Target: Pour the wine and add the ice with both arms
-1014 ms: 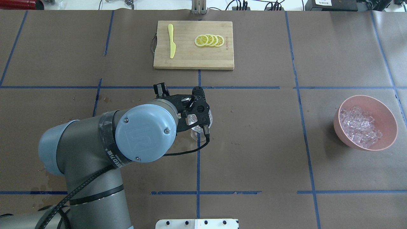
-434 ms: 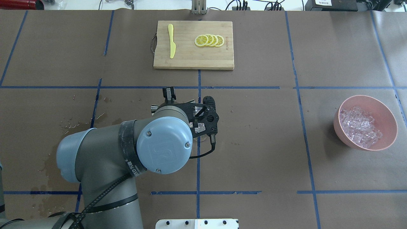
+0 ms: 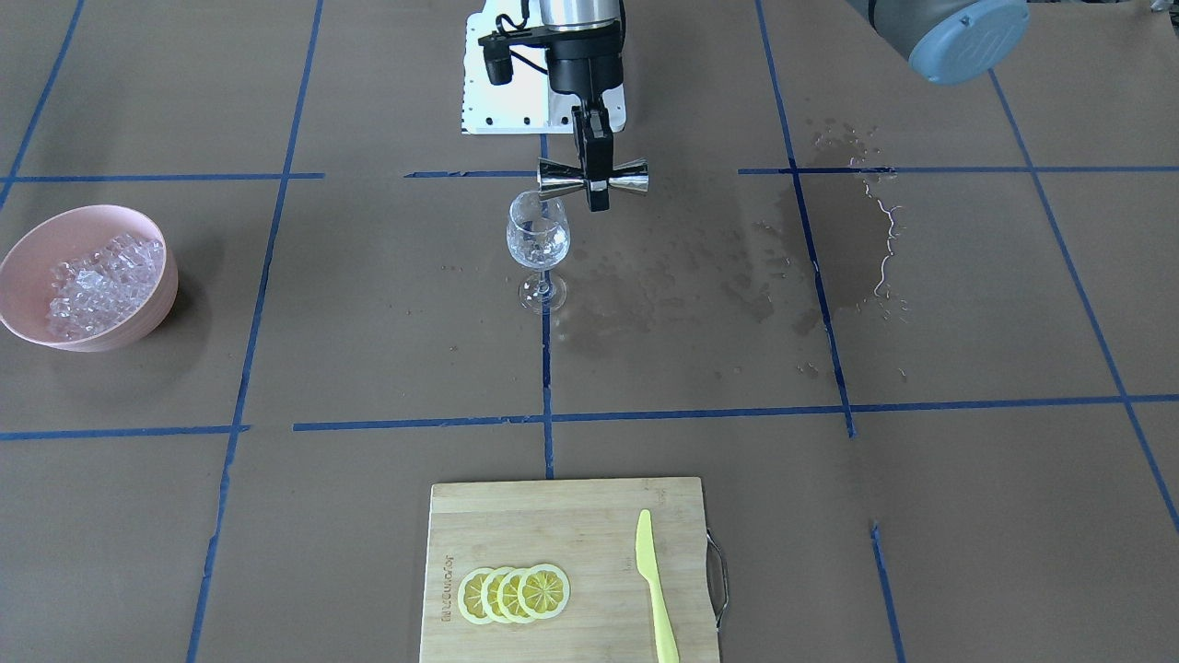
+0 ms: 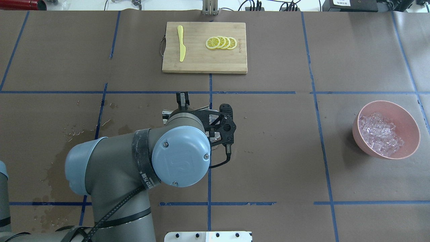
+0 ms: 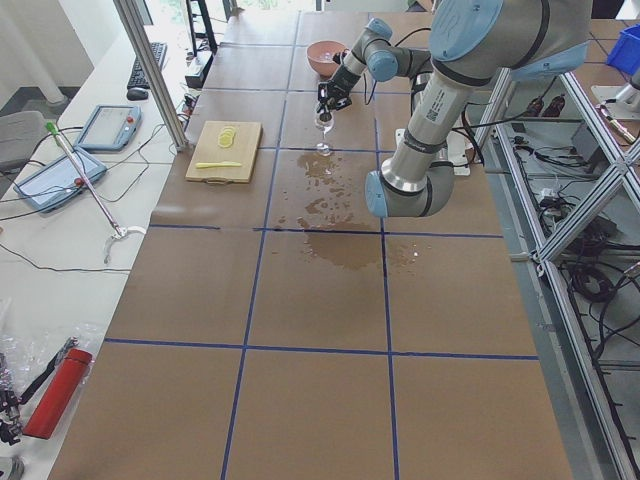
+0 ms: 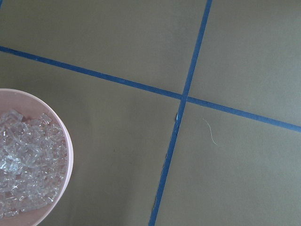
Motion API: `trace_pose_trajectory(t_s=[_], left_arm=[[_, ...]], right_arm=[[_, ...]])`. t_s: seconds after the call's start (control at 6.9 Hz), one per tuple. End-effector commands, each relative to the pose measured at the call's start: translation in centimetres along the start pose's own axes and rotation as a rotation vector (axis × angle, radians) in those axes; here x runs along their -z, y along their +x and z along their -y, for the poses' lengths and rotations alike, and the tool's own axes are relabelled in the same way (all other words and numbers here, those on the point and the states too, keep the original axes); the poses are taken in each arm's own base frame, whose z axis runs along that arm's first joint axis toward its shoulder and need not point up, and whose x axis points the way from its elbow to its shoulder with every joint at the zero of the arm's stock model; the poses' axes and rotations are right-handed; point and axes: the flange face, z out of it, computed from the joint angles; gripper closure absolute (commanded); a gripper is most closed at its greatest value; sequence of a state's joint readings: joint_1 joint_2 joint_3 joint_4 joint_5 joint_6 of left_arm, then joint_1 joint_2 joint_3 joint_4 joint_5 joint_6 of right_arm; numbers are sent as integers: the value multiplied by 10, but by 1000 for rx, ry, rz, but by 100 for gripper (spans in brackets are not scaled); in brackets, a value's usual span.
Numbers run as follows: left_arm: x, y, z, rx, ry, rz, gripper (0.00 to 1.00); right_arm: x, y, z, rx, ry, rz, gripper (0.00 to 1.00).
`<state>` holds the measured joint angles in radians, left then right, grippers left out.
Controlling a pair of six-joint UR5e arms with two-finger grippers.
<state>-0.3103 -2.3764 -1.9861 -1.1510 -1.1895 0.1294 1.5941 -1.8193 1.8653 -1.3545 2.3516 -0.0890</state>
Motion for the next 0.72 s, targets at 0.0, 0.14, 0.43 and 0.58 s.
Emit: trace_pose_trajectory(t_s=[0.0, 0.14, 0.43, 0.58], left_arm=[[8, -4, -2, 12, 23, 2, 100], [22, -13, -6, 39, 80, 13, 100], [44, -50, -37, 102, 157, 57, 100], [41, -59, -63, 138, 202, 54, 100]], right_arm=[[0, 0, 0, -1, 1, 0, 0], [0, 0, 0, -1, 0, 0, 0], [1, -1, 1, 2, 2, 1, 0], [1, -1, 2, 2, 4, 1, 0]])
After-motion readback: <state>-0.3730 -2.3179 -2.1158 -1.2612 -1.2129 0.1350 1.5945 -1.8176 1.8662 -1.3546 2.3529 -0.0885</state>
